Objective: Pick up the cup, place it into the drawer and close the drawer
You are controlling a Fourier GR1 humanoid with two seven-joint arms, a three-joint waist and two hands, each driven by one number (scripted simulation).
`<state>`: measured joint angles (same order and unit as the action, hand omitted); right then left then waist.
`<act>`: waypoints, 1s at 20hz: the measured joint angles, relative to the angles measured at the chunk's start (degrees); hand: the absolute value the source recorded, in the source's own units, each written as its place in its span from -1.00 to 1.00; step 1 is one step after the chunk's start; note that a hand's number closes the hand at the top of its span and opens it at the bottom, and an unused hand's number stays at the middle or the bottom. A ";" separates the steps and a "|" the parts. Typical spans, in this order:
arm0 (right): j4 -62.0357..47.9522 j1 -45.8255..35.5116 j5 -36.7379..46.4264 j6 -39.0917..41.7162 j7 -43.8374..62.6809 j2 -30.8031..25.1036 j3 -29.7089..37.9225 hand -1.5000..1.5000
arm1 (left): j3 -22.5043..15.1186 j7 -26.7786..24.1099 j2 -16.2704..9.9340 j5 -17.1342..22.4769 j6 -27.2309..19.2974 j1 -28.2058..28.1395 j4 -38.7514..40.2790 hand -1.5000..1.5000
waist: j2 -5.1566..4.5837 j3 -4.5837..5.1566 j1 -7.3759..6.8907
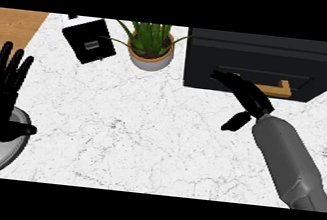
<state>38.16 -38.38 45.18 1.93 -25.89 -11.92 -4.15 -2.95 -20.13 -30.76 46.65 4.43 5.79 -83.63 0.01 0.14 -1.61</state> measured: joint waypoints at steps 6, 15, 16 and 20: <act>-11.04 -7.86 -0.79 1.17 -7.17 -2.63 3.28 -1.00 | 0.64 -0.62 0.75 -0.82 2.20 0.73 2.19 -1.00 | 0.28 0.26 -0.80; -19.86 -13.76 -1.36 4.52 -12.02 -5.38 5.68 -1.00 | 0.04 -0.56 1.55 -2.00 3.78 1.87 3.15 -1.00 | 0.10 0.29 -2.35; -20.38 -14.02 -1.26 4.56 -12.33 -5.41 5.70 -1.00 | -0.07 -0.73 1.85 -2.24 3.77 2.14 3.60 -1.00 | 0.11 0.34 -2.32; -22.22 -14.67 -0.76 5.32 -13.97 -6.07 5.64 -1.00 | -0.20 -0.63 2.09 -2.83 3.34 1.96 2.88 -1.00 | 0.21 0.45 -2.77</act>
